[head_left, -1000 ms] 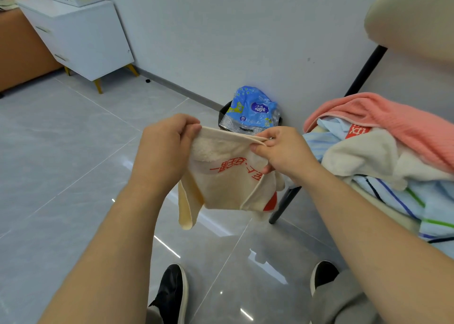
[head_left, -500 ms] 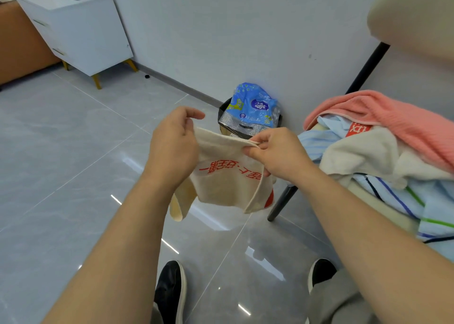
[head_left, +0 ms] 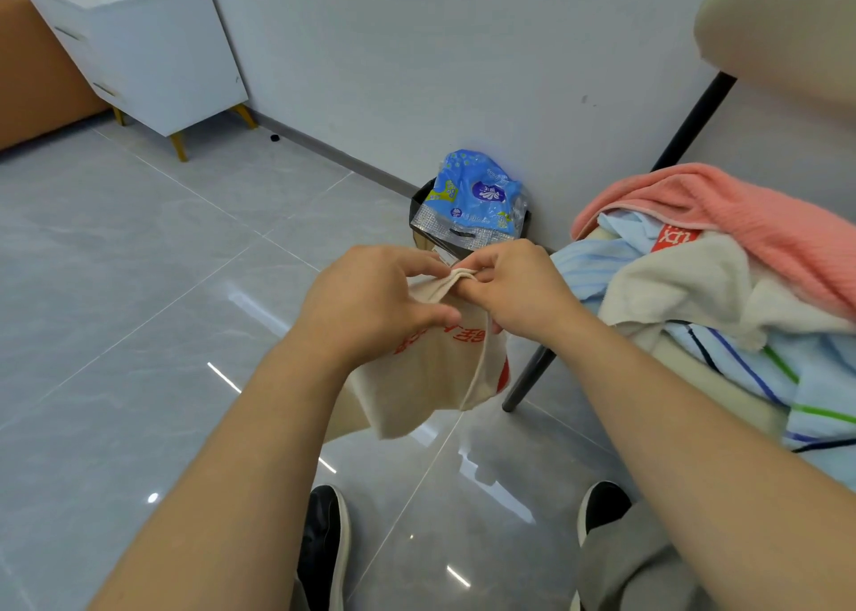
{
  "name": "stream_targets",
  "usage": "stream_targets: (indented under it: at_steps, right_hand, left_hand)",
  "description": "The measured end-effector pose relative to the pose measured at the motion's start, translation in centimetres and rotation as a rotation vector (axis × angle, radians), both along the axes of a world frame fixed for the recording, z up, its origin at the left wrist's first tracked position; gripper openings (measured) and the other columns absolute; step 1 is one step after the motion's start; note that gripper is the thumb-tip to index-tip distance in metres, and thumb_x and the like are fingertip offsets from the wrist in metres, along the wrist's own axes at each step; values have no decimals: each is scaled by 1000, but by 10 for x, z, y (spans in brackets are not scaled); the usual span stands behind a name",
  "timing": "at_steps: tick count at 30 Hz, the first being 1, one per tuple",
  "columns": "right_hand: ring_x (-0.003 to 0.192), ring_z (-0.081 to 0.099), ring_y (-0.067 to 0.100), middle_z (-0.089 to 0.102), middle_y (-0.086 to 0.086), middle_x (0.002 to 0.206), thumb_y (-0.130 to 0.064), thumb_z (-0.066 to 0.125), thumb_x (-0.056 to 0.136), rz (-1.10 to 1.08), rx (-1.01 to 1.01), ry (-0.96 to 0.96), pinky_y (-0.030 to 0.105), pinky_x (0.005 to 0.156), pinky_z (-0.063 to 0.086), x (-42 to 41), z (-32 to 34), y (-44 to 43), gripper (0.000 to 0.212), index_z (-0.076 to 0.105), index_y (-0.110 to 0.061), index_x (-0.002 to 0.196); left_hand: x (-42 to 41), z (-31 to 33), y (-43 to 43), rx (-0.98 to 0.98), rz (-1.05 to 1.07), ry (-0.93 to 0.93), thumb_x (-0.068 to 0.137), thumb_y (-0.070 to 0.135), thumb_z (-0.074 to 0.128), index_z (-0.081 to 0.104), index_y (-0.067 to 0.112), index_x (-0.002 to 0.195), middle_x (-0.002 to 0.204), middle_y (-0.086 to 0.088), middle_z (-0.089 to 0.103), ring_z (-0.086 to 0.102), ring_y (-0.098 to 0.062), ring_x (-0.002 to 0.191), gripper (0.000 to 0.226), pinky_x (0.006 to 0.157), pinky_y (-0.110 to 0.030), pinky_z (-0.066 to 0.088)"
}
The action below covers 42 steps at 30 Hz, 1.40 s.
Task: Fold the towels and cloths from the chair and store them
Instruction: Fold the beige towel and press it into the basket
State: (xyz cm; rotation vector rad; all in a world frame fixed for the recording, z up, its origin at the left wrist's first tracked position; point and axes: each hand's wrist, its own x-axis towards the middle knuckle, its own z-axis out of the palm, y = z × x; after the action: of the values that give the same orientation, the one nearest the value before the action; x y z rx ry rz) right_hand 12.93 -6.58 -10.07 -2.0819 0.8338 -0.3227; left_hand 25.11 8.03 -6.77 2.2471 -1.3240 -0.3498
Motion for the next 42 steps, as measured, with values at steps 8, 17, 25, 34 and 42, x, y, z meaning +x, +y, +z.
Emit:
stream_targets:
  at_steps: [8, 17, 25, 34, 42]
  right_hand:
    - [37, 54, 6, 74, 4, 70, -27, 76, 88, 21, 45, -15, 24, 43, 47, 2, 0, 3, 7, 77, -22, 91]
    - [43, 57, 6, 75, -2, 69, -33, 78, 86, 17, 31, -7, 25, 45, 48, 2, -1, 1, 11, 77, -23, 90]
    - [56, 66, 14, 75, 0, 70, -30, 80, 84, 32, 27, 9, 28, 45, 52, 3, -7, 1, 9, 77, -23, 89]
    - [50, 61, 6, 76, -4, 71, -24, 81, 83, 35, 103, -9, 24, 42, 46, 6, -3, 4, 10, 76, -21, 91]
    - [53, 62, 2, 77, -1, 75, -23, 81, 83, 35, 140, -14, 23, 41, 46, 6, -4, 4, 11, 76, -19, 92]
  left_hand:
    - [-1, -2, -1, -15, 92, -33, 96, 41, 57, 71, 48, 114, 95, 11, 74, 65, -12, 96, 23, 82, -36, 55]
    - [2, -1, -2, -56, 127, 28, 89, 49, 66, 71, 43, 110, 98, 19, 71, 63, -5, 92, 22, 83, -33, 55]
    - [1, 0, -1, 51, 118, -94, 93, 53, 59, 74, 43, 102, 90, 12, 73, 65, -13, 90, 20, 74, -34, 55]
    - [-1, -3, -5, -35, 102, -27, 98, 20, 50, 70, 36, 112, 105, 6, 70, 63, -20, 98, 29, 84, -38, 53]
    - [0, -10, -8, -63, 73, -86, 82, 50, 73, 51, 33, 90, 82, 15, 47, 50, -13, 80, 29, 65, -31, 33]
